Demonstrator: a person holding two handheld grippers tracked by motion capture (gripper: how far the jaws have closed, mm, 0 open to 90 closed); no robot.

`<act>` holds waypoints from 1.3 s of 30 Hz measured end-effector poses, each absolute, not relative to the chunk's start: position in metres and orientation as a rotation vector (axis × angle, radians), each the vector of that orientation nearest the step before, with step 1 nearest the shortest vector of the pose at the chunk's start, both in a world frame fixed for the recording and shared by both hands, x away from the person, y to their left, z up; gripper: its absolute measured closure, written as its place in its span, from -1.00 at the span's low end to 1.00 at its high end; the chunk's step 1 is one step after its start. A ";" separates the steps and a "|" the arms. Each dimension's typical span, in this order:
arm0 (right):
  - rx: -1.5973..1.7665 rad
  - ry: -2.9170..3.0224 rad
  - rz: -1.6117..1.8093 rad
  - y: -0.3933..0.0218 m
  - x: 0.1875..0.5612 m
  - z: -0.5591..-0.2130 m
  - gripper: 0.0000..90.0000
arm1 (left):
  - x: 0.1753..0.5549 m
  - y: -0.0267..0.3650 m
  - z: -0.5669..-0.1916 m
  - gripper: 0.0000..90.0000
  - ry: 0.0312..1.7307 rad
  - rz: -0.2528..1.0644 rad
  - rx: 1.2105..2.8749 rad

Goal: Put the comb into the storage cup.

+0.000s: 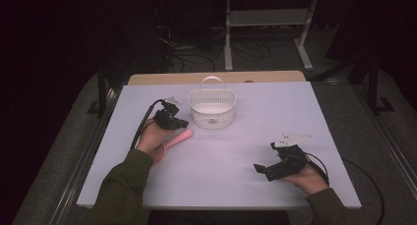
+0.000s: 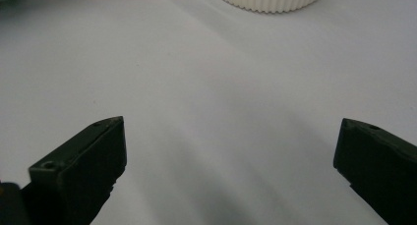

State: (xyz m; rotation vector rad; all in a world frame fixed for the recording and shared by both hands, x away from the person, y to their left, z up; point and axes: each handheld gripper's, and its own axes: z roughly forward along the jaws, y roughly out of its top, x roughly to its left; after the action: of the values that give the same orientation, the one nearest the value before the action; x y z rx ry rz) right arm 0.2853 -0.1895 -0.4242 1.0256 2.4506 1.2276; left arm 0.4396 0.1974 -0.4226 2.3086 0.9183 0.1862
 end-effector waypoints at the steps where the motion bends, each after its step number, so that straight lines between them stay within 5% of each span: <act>1: 1.024 2.451 1.227 -0.190 0.285 -0.424 -1.00 | 0.439 0.197 -0.423 1.00 0.919 0.184 2.311; 39: 1.024 2.453 1.227 -0.190 0.285 -0.424 -1.00 | 0.421 0.176 -0.424 1.00 0.852 0.115 2.398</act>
State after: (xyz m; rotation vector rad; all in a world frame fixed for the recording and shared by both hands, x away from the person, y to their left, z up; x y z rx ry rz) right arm 0.2850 -0.1895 -0.4244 1.0241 2.4528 1.2266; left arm 0.4214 0.1761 -0.4245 2.3976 0.8522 0.1146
